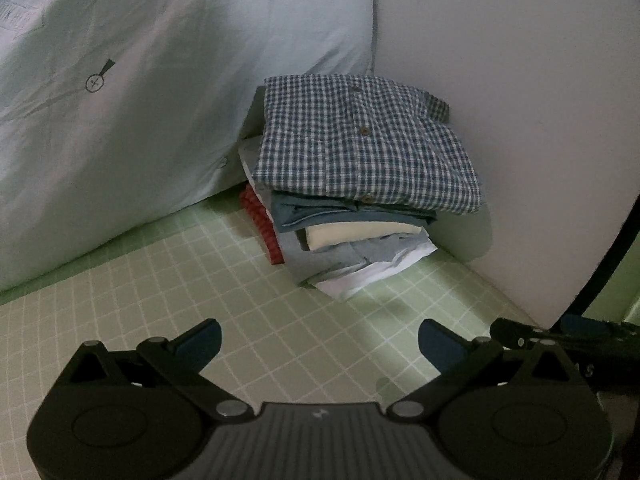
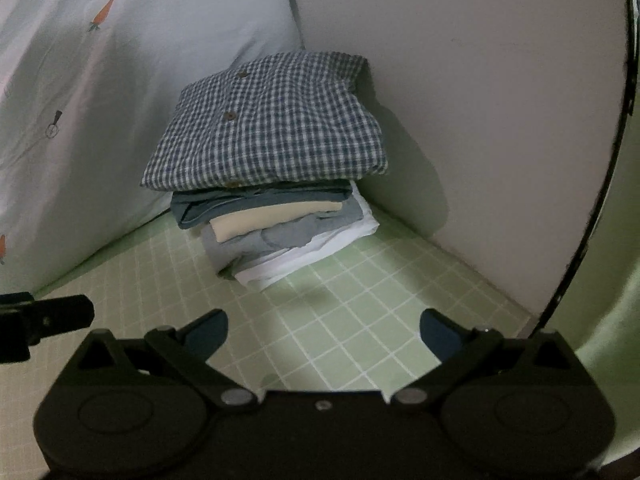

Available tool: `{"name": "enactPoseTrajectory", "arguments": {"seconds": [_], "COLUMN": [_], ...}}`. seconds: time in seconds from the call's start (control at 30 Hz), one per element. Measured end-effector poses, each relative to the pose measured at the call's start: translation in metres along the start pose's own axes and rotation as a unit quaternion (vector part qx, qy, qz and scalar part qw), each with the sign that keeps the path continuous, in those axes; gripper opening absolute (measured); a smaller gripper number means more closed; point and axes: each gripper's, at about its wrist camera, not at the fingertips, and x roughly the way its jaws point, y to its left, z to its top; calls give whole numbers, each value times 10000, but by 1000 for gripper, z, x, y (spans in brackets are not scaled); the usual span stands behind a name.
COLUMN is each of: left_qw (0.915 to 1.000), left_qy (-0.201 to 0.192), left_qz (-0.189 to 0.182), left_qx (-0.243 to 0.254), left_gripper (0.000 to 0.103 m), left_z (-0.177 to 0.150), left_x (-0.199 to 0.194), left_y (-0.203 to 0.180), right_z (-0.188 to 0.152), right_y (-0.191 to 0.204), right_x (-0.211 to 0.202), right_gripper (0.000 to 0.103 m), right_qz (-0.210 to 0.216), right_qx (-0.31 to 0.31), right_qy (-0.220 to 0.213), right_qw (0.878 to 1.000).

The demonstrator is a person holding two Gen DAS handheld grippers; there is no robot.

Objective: Fold clothes
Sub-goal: 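Lower the folded shirt onto the clothes stack and open both grippers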

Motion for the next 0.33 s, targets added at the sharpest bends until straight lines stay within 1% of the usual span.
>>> {"name": "enactPoseTrajectory", "arguments": {"seconds": [0.33], "left_qw": [9999], "left_qy": [-50], "left_qz": [-65], "left_qx": [94], "left_gripper": [103], "left_z": [1], "left_x": [-3], "left_y": [-3], "right_z": [4], "right_y": [-4], "right_x": [1], "right_gripper": [103], "right_qz": [-15], "right_qx": [80], "right_qy": [-62], "right_qw": [9999]}}
